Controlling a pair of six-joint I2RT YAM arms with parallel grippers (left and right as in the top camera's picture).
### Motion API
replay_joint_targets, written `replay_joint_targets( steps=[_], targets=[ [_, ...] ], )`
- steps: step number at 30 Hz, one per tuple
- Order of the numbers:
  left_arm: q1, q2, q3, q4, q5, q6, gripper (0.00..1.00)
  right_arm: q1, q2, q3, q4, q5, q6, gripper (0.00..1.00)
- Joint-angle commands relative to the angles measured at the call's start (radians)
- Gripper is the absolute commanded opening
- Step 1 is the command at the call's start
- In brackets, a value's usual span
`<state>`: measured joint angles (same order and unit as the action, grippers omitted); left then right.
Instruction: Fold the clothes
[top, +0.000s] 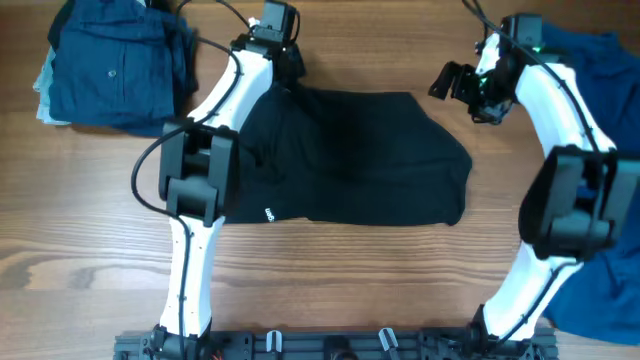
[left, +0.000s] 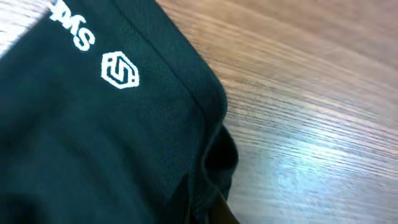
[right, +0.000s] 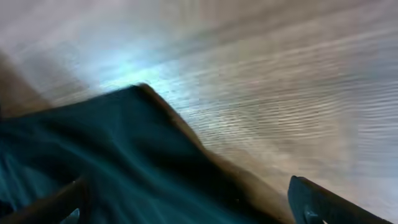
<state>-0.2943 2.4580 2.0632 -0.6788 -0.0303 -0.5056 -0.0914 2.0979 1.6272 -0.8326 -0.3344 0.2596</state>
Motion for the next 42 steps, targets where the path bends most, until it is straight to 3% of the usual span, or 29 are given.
replay_joint_targets(
  steps=[1,9,11,15,18,24,29,34,38,42],
  targets=[
    [0.005,-0.071,0.019,-0.018,-0.016,0.005,0.04,0.005,0.079,0.014,0.009,-0.089,0.005,0.97],
    [0.005,-0.072,0.019,-0.060,-0.016,0.005,0.04,0.039,0.137,0.014,0.012,-0.097,0.057,0.78],
    [0.005,-0.072,0.019,-0.072,-0.016,0.005,0.04,0.060,0.139,0.014,0.023,-0.087,0.059,0.66],
    [0.005,-0.074,0.019,-0.090,-0.016,0.005,0.04,0.064,0.139,0.014,0.037,-0.035,0.111,0.27],
    [0.005,-0.074,0.019,-0.097,-0.016,0.005,0.04,0.064,0.139,0.014,0.049,0.030,0.107,0.04],
    [0.005,-0.092,0.019,-0.122,-0.019,0.062,0.04,0.053,0.136,0.075,0.048,0.093,0.105,0.04],
    [0.024,-0.141,0.019,-0.167,-0.095,0.061,0.04,0.045,0.133,0.238,-0.093,0.259,0.092,0.04],
    [0.058,-0.160,0.019,-0.192,-0.095,0.041,0.04,0.045,0.131,0.332,-0.192,0.282,0.081,0.05],
    [0.070,-0.160,0.019,-0.205,-0.095,0.027,0.04,0.045,0.138,0.293,-0.169,0.247,0.070,0.34],
    [0.070,-0.160,0.019,-0.205,-0.095,0.027,0.04,0.045,0.139,0.233,-0.124,0.071,0.002,0.43]
  ],
)
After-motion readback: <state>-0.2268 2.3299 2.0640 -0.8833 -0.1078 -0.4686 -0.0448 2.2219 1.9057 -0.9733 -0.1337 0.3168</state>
